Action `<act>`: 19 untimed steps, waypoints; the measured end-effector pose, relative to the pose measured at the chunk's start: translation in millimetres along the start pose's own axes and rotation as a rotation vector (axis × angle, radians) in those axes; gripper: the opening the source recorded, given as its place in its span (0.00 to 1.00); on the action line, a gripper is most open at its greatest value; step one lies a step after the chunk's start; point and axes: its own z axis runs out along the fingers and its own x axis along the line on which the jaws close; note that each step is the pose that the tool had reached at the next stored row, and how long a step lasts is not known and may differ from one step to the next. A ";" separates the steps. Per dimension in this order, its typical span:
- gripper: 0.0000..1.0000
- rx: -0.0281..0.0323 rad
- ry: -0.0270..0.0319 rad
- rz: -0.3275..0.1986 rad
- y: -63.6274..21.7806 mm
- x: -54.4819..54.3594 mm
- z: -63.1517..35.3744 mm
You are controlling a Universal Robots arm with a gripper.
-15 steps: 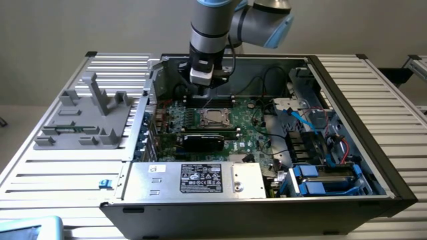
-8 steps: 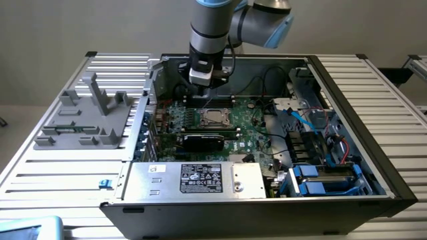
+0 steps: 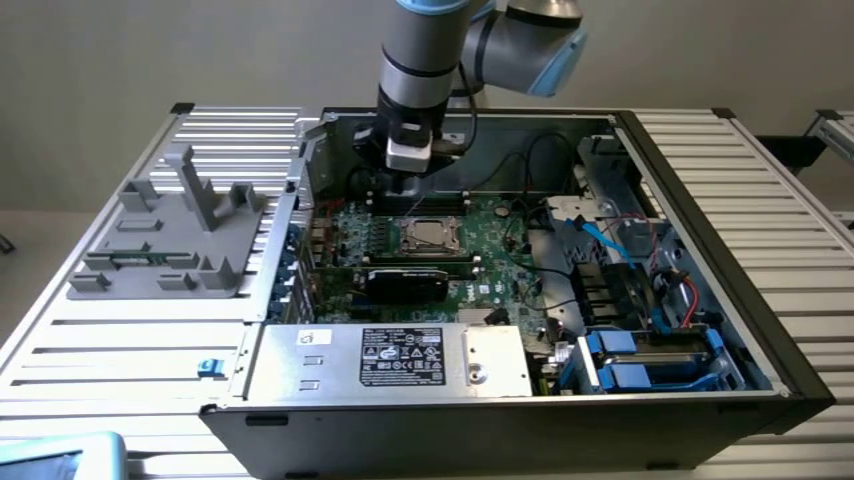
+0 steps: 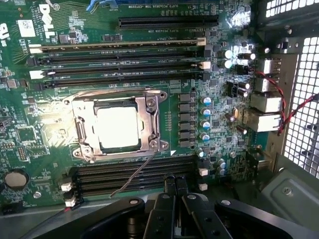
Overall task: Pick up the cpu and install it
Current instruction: 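Install the first cpu locking lever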
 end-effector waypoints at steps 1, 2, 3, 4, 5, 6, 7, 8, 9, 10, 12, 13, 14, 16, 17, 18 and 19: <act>0.12 -0.0022 -0.0041 -0.017 0.0 0.0 0.1; 0.12 -0.0039 -0.0076 -0.035 0.0 0.0 0.2; 0.12 -0.0056 -0.0110 -0.054 0.0 0.0 0.2; 0.12 -0.0070 -0.0138 -0.071 0.1 0.0 0.3; 0.12 -0.0075 -0.0142 -0.087 0.1 0.0 0.2; 0.12 -0.0075 -0.0111 -0.101 0.1 0.0 0.2; 0.12 -0.0047 -0.0017 -0.111 0.1 0.0 0.2; 0.12 0.0031 0.0089 -0.119 0.1 0.0 0.2; 0.12 0.0128 0.0170 -0.126 0.1 0.1 0.2; 0.12 0.0239 0.0208 -0.131 0.1 0.0 0.2; 0.12 0.0261 0.0210 -0.131 0.1 0.0 0.3; 0.12 0.0262 0.0210 -0.131 0.1 0.0 0.3; 0.12 0.0260 0.0209 -0.131 0.1 0.0 0.3; 0.12 0.0239 0.0161 -0.149 0.2 0.0 0.6; 0.12 0.0218 0.0112 -0.166 0.3 -0.1 0.9; 0.12 0.0210 0.0098 -0.174 0.5 -0.1 1.6; 0.12 0.0212 0.0131 -0.174 0.7 -0.1 2.3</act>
